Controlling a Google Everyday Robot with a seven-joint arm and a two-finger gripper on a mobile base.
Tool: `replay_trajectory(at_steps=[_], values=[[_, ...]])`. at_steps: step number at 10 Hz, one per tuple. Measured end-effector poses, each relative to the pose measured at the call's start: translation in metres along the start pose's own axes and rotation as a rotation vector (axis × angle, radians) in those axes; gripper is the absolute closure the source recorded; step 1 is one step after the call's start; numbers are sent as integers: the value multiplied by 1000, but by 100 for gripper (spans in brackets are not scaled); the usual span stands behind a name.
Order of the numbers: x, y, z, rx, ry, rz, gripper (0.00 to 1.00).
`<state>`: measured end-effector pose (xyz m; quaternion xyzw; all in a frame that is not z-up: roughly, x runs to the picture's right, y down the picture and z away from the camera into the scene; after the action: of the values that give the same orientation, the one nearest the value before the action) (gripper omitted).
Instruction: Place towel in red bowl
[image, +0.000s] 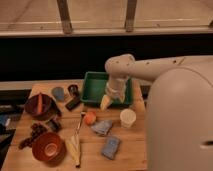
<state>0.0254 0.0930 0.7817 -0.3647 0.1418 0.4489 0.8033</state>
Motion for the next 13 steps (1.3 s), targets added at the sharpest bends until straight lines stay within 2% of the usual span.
replay_trajectory(at_steps=[2,5,8,10,11,13], values=[[-3,18,19,-24,54,-51,29],[13,36,46,-49,134,-91,29],[34,58,69,-84,191,-110,29],[39,67,85,-111,213,-112,29],[39,69,97,-141,211,-115,29],[35,71,106,-162,187,-119,29]])
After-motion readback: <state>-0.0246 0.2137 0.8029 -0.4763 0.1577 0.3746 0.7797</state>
